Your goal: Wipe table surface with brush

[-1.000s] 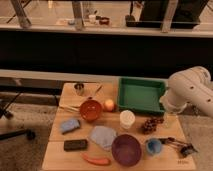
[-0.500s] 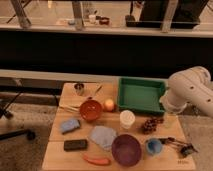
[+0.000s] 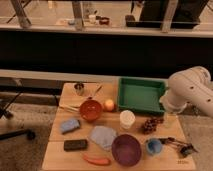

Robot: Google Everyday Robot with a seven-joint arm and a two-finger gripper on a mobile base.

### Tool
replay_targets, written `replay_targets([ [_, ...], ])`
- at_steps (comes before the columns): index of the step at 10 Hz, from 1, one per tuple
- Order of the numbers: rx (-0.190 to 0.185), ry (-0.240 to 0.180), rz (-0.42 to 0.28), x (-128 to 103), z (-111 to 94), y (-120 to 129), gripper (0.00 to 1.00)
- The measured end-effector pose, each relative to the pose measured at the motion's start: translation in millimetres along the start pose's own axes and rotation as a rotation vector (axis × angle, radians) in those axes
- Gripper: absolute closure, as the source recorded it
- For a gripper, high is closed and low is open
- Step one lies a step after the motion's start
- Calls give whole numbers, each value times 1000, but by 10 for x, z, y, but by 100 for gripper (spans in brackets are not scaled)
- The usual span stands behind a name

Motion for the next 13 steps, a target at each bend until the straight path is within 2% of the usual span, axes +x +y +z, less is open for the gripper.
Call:
replay_targets([
  [5, 11, -10, 13, -43, 10, -111, 20],
  [10, 9, -28, 34, 121, 221, 42, 20],
  [13, 28, -47, 31, 180, 328, 191, 20],
])
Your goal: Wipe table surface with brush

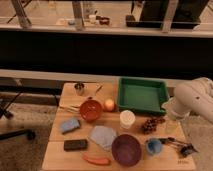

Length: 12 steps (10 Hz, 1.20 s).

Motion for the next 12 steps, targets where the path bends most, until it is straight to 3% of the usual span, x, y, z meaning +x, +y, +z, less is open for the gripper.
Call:
replay_targets([
  [8, 48, -19, -22, -68, 227, 214, 20],
  [12, 48, -16, -1, 87, 443, 197, 20],
])
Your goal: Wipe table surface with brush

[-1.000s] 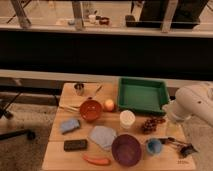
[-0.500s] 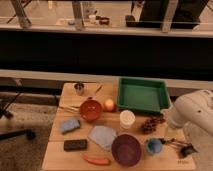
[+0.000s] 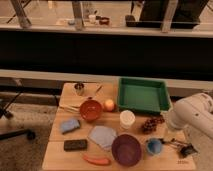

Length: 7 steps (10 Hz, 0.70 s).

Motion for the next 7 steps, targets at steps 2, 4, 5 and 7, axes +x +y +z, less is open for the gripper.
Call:
replay_targets([
  [2, -3, -11, 7, 101, 136, 15, 20],
  [4, -7, -25, 2, 122, 240, 25, 20],
  [5, -10, -33, 0, 132, 284, 47, 20],
  [7, -13, -42, -4, 110, 316, 79, 20],
])
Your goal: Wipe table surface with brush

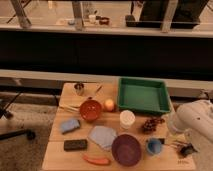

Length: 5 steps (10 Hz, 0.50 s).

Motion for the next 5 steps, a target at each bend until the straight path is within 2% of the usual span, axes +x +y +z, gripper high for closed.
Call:
replay_targets([
  [5, -24, -18, -29, -162, 154, 251, 20],
])
